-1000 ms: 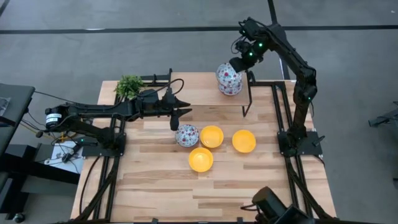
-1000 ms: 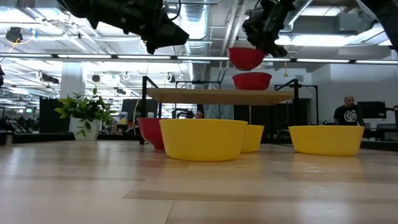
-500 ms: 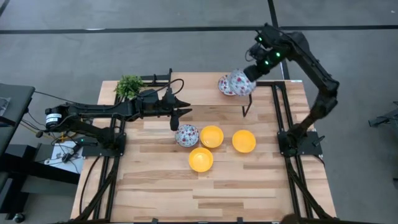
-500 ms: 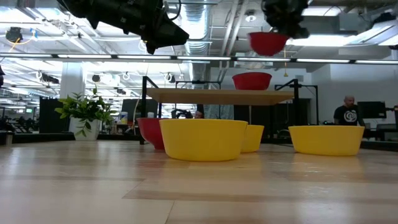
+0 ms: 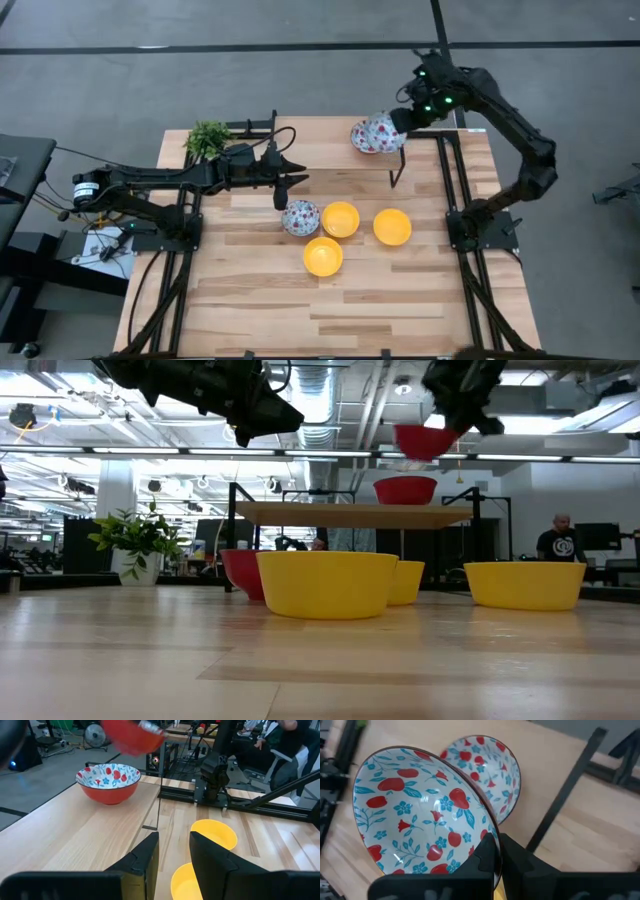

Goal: Pick & Place Mini bowls
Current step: Stack the right white patterned bowl on top of the white patterned bowl on the shelf

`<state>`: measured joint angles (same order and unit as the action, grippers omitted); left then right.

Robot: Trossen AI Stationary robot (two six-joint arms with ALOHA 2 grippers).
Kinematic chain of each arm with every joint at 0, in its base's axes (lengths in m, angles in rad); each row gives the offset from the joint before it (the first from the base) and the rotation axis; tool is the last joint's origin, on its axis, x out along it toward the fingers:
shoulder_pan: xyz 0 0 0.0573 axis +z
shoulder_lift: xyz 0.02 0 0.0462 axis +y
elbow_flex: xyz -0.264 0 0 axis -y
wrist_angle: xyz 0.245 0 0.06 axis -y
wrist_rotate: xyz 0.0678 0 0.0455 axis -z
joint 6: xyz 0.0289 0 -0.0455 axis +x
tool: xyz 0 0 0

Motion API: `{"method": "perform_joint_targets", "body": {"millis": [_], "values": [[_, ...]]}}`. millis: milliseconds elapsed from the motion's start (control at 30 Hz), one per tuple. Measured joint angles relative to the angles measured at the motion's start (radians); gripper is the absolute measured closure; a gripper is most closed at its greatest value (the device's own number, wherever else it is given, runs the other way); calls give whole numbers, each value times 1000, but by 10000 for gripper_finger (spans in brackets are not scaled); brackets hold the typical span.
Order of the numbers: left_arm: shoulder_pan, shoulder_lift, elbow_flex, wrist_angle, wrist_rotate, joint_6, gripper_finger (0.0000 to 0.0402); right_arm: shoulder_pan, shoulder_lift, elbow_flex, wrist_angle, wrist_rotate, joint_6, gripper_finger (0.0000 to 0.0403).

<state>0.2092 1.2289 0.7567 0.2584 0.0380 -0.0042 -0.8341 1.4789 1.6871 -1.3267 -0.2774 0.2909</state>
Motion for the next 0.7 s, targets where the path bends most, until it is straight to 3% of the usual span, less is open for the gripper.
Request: {"method": "perform_joint_targets", "body": {"millis": [200,700], "values": [[0,0,0,0,0,0,293,-2,116,-1,27,-52,-9,403],[0,0,0,0,0,0,293,-59,213,75,18,-62,-27,403]]}}
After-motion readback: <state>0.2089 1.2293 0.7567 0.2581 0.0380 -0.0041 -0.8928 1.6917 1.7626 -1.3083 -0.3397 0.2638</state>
